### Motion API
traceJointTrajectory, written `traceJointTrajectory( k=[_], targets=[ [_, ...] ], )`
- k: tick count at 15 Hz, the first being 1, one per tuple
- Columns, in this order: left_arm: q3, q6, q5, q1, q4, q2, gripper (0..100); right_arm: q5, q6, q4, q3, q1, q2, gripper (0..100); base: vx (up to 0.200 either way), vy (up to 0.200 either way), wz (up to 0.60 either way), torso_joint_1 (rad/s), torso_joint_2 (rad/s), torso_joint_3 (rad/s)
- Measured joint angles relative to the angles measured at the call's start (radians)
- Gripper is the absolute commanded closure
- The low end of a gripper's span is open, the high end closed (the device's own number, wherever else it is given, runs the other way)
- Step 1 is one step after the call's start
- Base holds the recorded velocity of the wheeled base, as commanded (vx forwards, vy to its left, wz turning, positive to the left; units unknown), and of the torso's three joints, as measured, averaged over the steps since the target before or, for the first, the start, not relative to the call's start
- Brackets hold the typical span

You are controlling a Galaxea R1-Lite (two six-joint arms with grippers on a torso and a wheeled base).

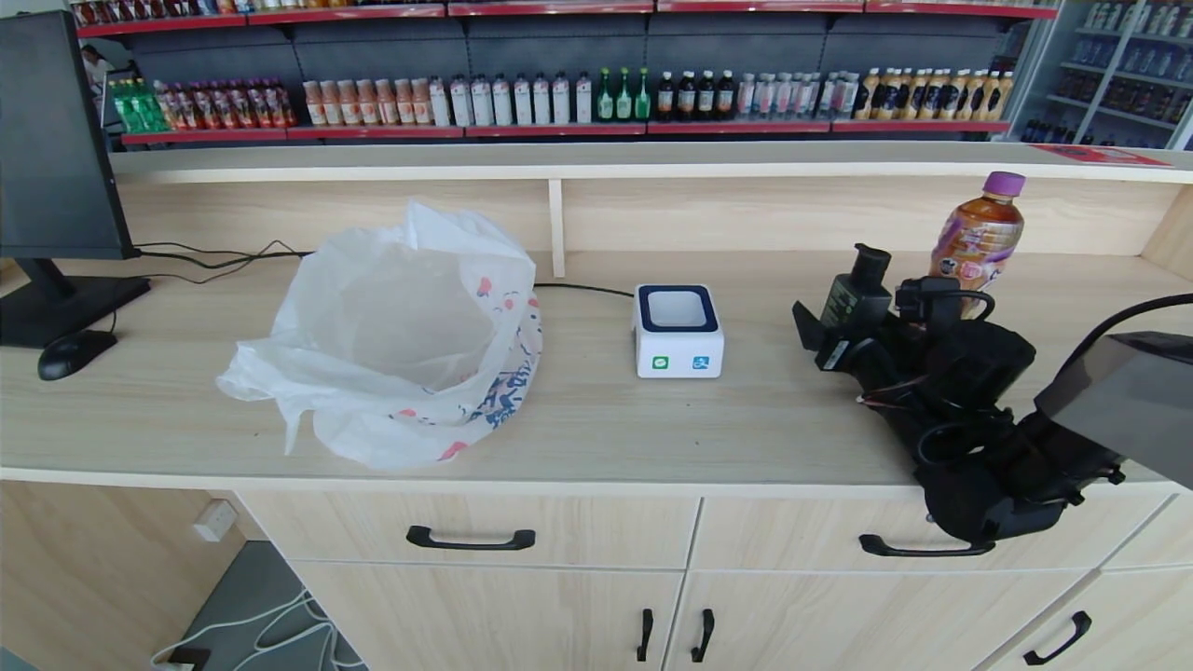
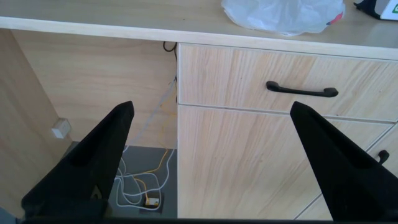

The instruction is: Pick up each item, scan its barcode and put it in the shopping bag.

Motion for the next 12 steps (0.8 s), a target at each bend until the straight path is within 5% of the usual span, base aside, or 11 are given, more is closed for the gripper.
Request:
traceJointTrajectory(
  k=[2, 3, 12],
  targets=[
    [0.000, 0.000, 0.000, 0.000, 0.000, 0.000, 0, 0.000, -0.002, 0.000, -0.011, 0.000, 0.004, 0, 0.000, 0.000, 0.00, 0.000, 0.00, 0.000],
    [0.000, 0.000, 0.000, 0.000, 0.000, 0.000, 0, 0.000, -0.002, 0.000, -0.017, 0.000, 0.006, 100, 0.000, 0.000, 0.00, 0.000, 0.00, 0.000],
    [0.000, 0.000, 0.000, 0.000, 0.000, 0.000, 0, 0.000, 0.002, -0.005, -0.019, -0.011, 0.004, 100, 0.000, 0.000, 0.00, 0.000, 0.00, 0.000]
  ],
)
